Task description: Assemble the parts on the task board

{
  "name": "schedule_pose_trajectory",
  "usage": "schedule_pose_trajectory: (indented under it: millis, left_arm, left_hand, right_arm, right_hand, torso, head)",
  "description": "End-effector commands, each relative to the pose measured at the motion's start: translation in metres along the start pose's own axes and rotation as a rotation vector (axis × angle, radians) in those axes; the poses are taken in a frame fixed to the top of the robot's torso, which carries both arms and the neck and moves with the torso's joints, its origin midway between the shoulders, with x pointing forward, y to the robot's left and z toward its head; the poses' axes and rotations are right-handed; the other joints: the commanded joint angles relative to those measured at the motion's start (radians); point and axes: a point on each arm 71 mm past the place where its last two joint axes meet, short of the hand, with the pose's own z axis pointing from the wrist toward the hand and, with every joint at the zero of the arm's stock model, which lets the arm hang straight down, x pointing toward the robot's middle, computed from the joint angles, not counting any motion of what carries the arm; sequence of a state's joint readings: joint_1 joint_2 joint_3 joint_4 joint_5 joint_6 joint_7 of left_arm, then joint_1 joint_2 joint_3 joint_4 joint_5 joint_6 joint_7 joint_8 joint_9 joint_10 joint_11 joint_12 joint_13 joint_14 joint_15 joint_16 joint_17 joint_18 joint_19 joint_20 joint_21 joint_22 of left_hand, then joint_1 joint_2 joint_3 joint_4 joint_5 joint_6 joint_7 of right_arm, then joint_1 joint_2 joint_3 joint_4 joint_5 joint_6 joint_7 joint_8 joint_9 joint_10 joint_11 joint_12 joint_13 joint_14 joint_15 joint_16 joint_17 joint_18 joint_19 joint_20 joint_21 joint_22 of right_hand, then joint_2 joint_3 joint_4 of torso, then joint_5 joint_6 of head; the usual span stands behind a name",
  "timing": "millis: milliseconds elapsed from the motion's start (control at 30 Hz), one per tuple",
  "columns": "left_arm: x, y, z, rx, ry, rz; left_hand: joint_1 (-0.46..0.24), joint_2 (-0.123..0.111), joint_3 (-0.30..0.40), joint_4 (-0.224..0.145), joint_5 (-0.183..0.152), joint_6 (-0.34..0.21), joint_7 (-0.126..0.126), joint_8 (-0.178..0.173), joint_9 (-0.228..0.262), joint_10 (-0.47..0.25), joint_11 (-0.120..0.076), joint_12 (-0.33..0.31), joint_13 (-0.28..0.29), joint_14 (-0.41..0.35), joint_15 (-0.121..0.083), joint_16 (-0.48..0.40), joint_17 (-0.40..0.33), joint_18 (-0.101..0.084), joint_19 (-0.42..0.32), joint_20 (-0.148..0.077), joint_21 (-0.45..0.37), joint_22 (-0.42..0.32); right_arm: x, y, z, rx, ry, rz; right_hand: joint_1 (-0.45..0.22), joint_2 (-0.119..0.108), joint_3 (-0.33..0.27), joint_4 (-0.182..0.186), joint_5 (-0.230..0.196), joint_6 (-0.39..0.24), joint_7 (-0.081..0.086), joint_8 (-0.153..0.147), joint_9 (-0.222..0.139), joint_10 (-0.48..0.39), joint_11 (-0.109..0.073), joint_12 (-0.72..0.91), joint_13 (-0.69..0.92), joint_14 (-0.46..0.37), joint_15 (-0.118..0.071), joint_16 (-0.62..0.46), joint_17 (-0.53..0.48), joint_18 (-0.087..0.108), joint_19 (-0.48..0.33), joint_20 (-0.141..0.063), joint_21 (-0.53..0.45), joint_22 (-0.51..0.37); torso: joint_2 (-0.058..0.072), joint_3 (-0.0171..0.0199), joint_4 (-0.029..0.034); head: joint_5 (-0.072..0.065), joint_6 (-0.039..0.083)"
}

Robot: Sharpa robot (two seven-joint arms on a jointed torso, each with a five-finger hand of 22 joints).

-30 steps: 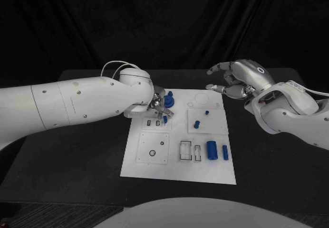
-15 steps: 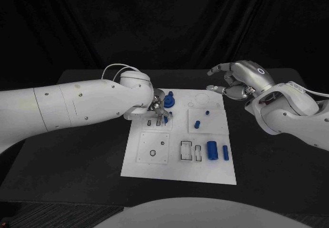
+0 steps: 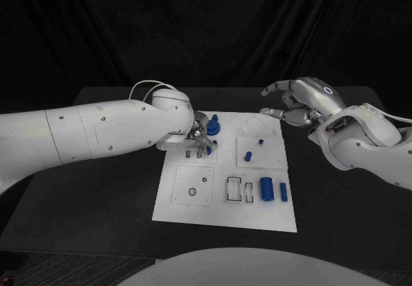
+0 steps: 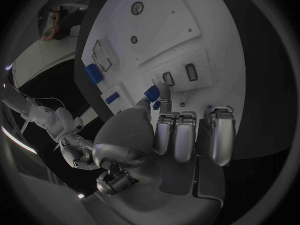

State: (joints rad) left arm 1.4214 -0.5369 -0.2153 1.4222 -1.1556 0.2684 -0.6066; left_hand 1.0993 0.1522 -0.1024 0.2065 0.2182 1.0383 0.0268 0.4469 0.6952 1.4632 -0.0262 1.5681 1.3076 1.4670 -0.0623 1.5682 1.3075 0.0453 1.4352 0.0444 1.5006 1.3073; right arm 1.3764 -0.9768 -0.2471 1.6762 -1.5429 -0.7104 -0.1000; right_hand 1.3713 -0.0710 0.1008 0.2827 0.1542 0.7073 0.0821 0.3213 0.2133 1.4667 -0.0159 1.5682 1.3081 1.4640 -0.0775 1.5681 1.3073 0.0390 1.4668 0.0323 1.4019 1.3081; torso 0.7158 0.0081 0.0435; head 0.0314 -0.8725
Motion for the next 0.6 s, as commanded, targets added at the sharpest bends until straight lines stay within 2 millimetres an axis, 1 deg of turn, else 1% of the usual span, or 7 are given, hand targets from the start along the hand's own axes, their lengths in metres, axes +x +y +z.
schedule_pose_trajectory:
  millis: [33, 100, 133, 400, 600]
  left_arm:
    - [0.0014, -0.0029, 0.0004, 0.028, 0.010, 0.005]
    - [0.0014, -0.0030, 0.0004, 0.030, 0.011, 0.005]
    - [0.0015, -0.0031, 0.0004, 0.031, 0.011, 0.005]
    - [0.0020, -0.0040, 0.0006, 0.036, 0.017, 0.009]
    - [0.0026, -0.0036, 0.0006, 0.037, 0.022, 0.012]
  left_hand:
    - [0.013, -0.002, 0.012, -0.004, 0.012, 0.006, -0.001, -0.008, 0.005, 0.108, -0.008, 0.003, 0.263, 0.104, -0.010, 0.003, 0.263, -0.004, -0.006, -0.002, -0.006, 0.123]
    - [0.013, -0.003, 0.013, -0.006, 0.015, 0.006, -0.001, -0.010, 0.006, 0.108, -0.008, 0.003, 0.263, 0.104, -0.010, 0.003, 0.263, -0.004, -0.005, -0.002, -0.006, 0.123]
    - [0.015, -0.004, 0.018, -0.010, 0.022, 0.007, -0.001, -0.013, 0.010, 0.108, -0.009, 0.003, 0.263, 0.104, -0.011, 0.003, 0.263, -0.004, -0.005, -0.003, -0.007, 0.124]
    - [0.019, -0.009, 0.027, -0.020, 0.033, 0.010, -0.003, -0.020, 0.017, 0.108, -0.010, 0.003, 0.263, 0.104, -0.012, 0.003, 0.263, -0.004, -0.004, -0.004, -0.007, 0.125]
    - [0.031, -0.016, 0.054, -0.042, 0.054, 0.013, -0.006, -0.035, 0.029, 0.108, -0.013, 0.003, 0.263, 0.104, -0.014, 0.003, 0.263, -0.004, -0.003, -0.006, -0.009, 0.125]
  right_arm:
    - [0.0014, -0.0013, -0.0005, 0.015, 0.010, -0.002]
    - [0.0017, -0.0013, -0.0004, 0.016, 0.012, -0.002]
    - [0.0018, -0.0014, -0.0004, 0.016, 0.012, -0.002]
    - [0.0029, -0.0017, -0.0003, 0.019, 0.018, -0.003]
    - [0.0040, -0.0021, -0.0003, 0.021, 0.023, -0.003]
  right_hand:
    - [-0.003, 0.002, -0.002, 0.003, 0.004, 0.007, 0.001, 0.006, -0.002, 0.104, 0.006, 0.003, 0.263, 0.107, 0.006, 0.003, 0.263, 0.001, 0.028, 0.007, -0.002, 0.210]
    - [-0.003, 0.002, -0.002, 0.003, 0.004, 0.007, 0.001, 0.006, -0.002, 0.104, 0.006, 0.003, 0.263, 0.107, 0.006, 0.003, 0.263, 0.001, 0.028, 0.007, -0.002, 0.210]
    - [-0.003, 0.002, -0.002, 0.003, 0.004, 0.007, 0.001, 0.006, -0.002, 0.104, 0.006, 0.003, 0.263, 0.107, 0.006, 0.003, 0.263, 0.001, 0.028, 0.007, -0.002, 0.210]
    - [-0.003, 0.003, -0.002, 0.003, 0.005, 0.008, 0.002, 0.006, -0.002, 0.104, 0.007, 0.003, 0.263, 0.107, 0.007, 0.003, 0.263, 0.001, 0.028, 0.007, -0.004, 0.209]
    - [-0.003, 0.004, -0.002, 0.003, 0.005, 0.008, 0.002, 0.006, -0.003, 0.104, 0.007, 0.003, 0.263, 0.107, 0.007, 0.003, 0.263, 0.002, 0.026, 0.007, -0.007, 0.208]
  torso:
    - [0.000, 0.0001, -0.0011]
    - [0.000, 0.0003, -0.0008]
    - [0.000, 0.0003, -0.0006]
    - [-0.001, 0.0008, -0.0007]
    - [0.000, 0.0014, -0.0004]
  head:
    - [0.001, 0.000]
    - [0.001, 0.000]
    - [0.001, 0.000]
    - [0.001, 0.000]
    - [0.000, 0.000]
